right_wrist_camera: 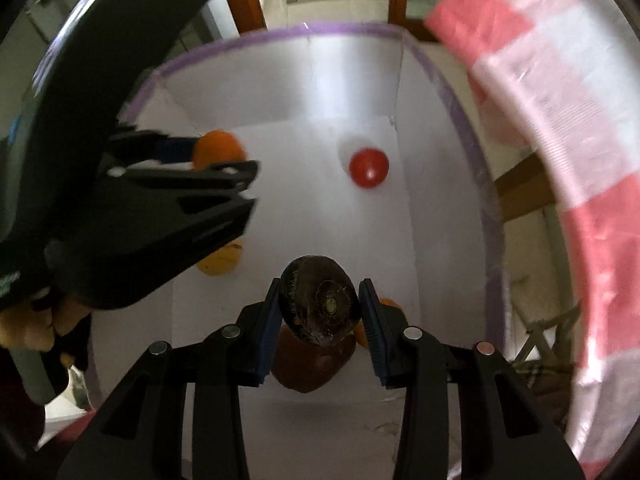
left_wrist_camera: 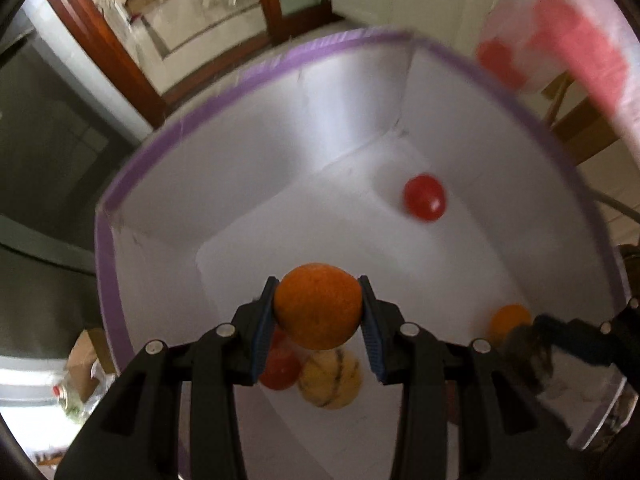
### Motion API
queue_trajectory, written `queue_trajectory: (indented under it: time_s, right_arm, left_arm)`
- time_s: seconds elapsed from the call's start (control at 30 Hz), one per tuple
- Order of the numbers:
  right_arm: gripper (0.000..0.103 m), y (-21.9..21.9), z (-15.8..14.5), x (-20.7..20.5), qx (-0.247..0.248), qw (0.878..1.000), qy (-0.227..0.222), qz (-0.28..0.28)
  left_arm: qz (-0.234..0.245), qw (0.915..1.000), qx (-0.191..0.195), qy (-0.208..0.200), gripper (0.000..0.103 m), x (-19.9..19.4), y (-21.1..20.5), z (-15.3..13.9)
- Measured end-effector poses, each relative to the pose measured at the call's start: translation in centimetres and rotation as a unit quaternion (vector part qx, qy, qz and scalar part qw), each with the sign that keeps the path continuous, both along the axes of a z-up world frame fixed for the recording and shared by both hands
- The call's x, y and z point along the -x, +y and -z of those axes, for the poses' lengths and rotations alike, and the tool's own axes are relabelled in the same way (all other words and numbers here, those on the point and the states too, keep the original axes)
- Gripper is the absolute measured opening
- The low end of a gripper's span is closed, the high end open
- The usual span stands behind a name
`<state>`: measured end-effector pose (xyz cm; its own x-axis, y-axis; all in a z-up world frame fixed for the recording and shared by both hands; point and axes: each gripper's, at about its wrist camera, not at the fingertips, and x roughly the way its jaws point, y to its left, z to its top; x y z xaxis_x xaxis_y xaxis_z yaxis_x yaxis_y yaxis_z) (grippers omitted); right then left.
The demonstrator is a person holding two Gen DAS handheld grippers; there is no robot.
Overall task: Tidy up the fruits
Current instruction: 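Carry the brown fruit and mandarin into the white box and release them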
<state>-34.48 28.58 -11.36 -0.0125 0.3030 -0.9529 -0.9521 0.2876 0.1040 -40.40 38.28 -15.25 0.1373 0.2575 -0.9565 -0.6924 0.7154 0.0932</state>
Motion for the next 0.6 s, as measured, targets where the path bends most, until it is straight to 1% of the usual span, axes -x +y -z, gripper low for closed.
queue_trajectory:
  time_s: [0.1,0.2,0.27,0.3,0.37,0.4,0.47,0.53,0.6]
  right_arm:
    - [0.039,0.5,0.7,-0.4,0.011,1.000,0.013,0.010]
    - [0.039,0.6,0.8,-0.6,0.015,1.000,0.011,0.009]
    - [0.041,0.7,0.7,-0.3,0.013,1.000,0.009,0.007]
    - [0.043,0.3,0.6,0.1,0.011,1.000,0.007,0.007]
    - [0.059,0.0,0.2,0.3,0.005,1.000,0.000,0.006]
    - [0.062,-0.2,-0.2,0.4,-0.001,1.000,-0.005,0.007]
    - [0.063,-0.4,-0.9,0.4,-0.011,1.000,-0.007,0.007]
    - [0.065,-0.7,-2.0,0.6,-0.023,1.000,-0.014,0.006]
    - [0.067,-1.2,-3.1,0.7,-0.035,0.999,-0.020,0.006]
  left_arm:
    - [-0.005,0.9999,0.011,0.008,0.040,0.4,0.2,0.8]
    - [-0.008,0.9998,0.016,0.006,0.040,0.7,0.3,1.0]
    - [-0.008,0.9998,0.019,0.002,0.042,0.8,0.4,0.9]
    - [-0.009,0.9998,0.017,0.000,0.044,0.9,0.4,0.8]
    - [-0.013,0.9998,0.010,-0.007,0.059,1.1,0.7,0.3]
    - [-0.016,0.9998,0.006,-0.012,0.061,1.3,0.8,-0.1]
    - [-0.023,0.9996,0.000,-0.018,0.070,1.4,1.1,-0.8]
    - [-0.030,0.9993,-0.008,-0.022,0.073,1.5,1.6,-1.7]
    - [-0.035,0.9988,-0.020,-0.027,0.078,1.5,1.9,-2.8]
